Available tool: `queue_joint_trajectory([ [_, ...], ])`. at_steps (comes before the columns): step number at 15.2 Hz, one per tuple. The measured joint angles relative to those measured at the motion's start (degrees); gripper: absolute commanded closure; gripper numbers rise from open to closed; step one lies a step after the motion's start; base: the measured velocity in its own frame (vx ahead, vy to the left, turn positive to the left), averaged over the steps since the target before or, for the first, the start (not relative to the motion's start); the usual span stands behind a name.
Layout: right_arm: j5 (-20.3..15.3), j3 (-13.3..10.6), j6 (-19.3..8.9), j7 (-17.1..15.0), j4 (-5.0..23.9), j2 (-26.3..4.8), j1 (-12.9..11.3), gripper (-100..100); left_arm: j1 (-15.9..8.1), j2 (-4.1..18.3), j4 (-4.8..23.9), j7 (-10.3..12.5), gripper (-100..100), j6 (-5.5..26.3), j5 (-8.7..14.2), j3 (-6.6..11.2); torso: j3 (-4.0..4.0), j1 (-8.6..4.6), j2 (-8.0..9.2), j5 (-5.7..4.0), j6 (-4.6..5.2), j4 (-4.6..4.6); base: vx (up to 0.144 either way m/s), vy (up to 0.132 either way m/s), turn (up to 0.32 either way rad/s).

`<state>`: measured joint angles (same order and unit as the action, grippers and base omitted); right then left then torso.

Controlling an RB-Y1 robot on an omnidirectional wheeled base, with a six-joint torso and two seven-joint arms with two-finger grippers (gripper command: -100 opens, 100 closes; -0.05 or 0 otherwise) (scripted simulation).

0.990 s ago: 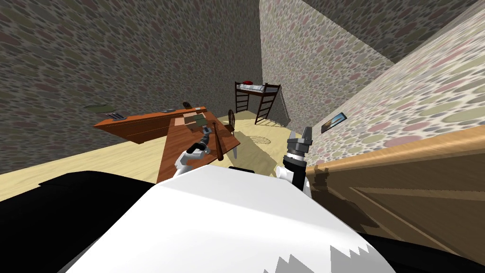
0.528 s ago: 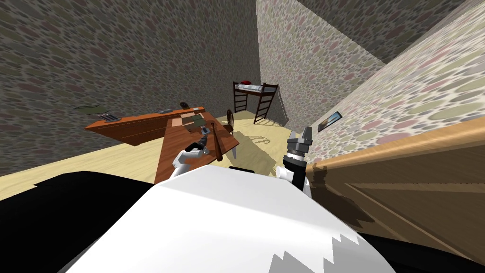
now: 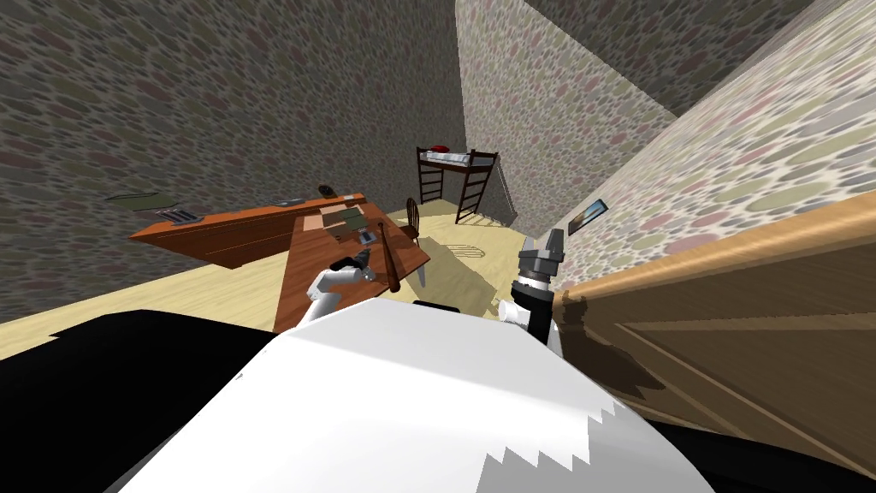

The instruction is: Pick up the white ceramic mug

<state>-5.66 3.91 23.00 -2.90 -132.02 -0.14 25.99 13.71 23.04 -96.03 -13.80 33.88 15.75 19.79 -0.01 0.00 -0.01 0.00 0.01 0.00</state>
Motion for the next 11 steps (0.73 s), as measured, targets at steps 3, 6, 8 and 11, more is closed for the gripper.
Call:
queue_joint_trajectory([
  [3, 0.0, 0.0, 0.0, 0.0, 0.0, 0.0, 0.0, 0, -1.31, 0.83, 2.43, -0.32, -100, 3.64, 0.67, 1.46, -0.01, 0.01, -0.01, 0.0, -0.01, 0.0, 0.005, 0.003, -0.081],
  [6, 0.0, 0.0, 0.0, 0.0, 0.0, 0.0, 0.0, 0, -2.19, 1.36, 4.76, -0.7, -100, 7.14, 1.27, 2.88, -0.01, 0.02, -0.02, 0.01, 0.01, 0.0, 0.006, 0.005, -0.091],
  [8, 0.0, 0.0, 0.0, 0.0, 0.0, 0.0, 0.01, 0, -2.55, 1.81, 6.12, -0.98, -100, 9.36, 1.86, 3.72, -0.01, 0.03, -0.02, 0.01, -0.02, -0.01, 0.006, 0.006, -0.017],
  [11, 0.0, 0.0, 0.0, 0.0, 0.0, 0.0, 0.0, 0, -3.58, 2.83, 8.39, -1.38, -100, 12.49, 2.89, 4.99, -0.02, 0.04, -0.03, 0.01, 0.0, -0.01, 0.009, 0.007, -0.083],
])
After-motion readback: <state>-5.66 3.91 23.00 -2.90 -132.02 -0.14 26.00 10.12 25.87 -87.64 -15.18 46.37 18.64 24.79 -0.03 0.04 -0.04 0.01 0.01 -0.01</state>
